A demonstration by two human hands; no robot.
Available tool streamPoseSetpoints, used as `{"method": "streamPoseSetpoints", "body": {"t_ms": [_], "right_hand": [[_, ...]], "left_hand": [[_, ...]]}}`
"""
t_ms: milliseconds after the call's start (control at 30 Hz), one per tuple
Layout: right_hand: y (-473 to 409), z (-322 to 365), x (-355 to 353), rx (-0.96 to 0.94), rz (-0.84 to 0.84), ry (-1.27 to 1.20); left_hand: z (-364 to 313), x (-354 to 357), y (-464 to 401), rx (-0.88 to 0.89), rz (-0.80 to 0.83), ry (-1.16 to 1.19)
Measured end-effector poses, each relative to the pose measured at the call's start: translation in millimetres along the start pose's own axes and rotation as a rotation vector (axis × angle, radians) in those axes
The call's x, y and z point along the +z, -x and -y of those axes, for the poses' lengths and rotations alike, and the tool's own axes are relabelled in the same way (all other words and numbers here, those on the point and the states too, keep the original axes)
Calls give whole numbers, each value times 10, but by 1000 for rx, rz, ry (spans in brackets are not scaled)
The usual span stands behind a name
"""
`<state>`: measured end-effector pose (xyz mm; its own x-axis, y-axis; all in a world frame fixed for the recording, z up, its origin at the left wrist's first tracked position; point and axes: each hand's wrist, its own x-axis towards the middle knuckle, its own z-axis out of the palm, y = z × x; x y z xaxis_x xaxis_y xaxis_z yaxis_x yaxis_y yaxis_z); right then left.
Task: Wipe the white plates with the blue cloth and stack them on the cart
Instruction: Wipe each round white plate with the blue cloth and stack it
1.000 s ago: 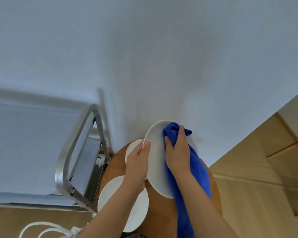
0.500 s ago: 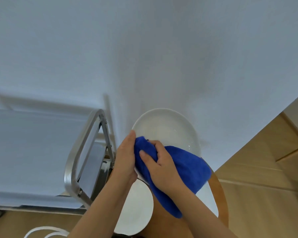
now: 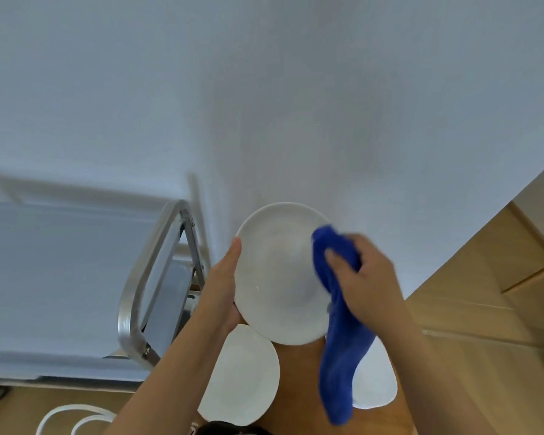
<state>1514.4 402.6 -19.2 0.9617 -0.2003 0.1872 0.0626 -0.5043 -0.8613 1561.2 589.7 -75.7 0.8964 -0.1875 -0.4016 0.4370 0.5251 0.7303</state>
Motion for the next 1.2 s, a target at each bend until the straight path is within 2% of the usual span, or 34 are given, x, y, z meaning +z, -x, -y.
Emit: {"method": "streamPoseSetpoints", "body": {"t_ms": [33, 67, 100, 200, 267, 333, 433, 533, 700, 800, 900, 1000, 1033, 1133, 1200], "right_hand": [[-77, 24, -15, -60, -101, -36], [-147, 54, -2, -144, -129, 1], [-199, 61, 28, -225, -81, 103], [-243, -144, 203, -403, 290, 712], [-229, -335, 239, -512, 372, 882], [-241, -463, 196, -518, 344, 901], [-233, -639, 99, -352, 251, 934], [-49, -764, 190, -251, 239, 789], [378, -684, 601, -117, 149, 320], [566, -621, 790, -112, 177, 255], [660, -537, 842, -143, 138, 298], [610, -357, 637, -18, 220, 67], [546, -319, 516, 42, 195, -15], [222, -234, 195, 117, -158, -113], [49, -163, 148, 82, -384, -185]], "left_hand": [[6, 7, 15, -2, 5, -2], [10, 21, 23, -7, 12, -6], [11, 37, 31, -9, 36, -12], [6, 75, 72, -26, 172, -10], [-4, 44, 78, -29, 214, -13], [-12, 14, 80, -1, 191, -20], [-58, 46, 107, 88, 62, -62], [-76, 71, 107, 141, 34, -52], [-63, 147, 104, 174, -7, -25], [-67, 216, 89, 209, -20, -29], [-54, 214, 70, 146, -52, 12], [-23, 135, 37, 64, 3, 85], [-23, 103, 21, 69, 41, 96], [-58, 54, 11, 93, 133, 121], [-98, 81, 23, 114, 158, 117]]}}
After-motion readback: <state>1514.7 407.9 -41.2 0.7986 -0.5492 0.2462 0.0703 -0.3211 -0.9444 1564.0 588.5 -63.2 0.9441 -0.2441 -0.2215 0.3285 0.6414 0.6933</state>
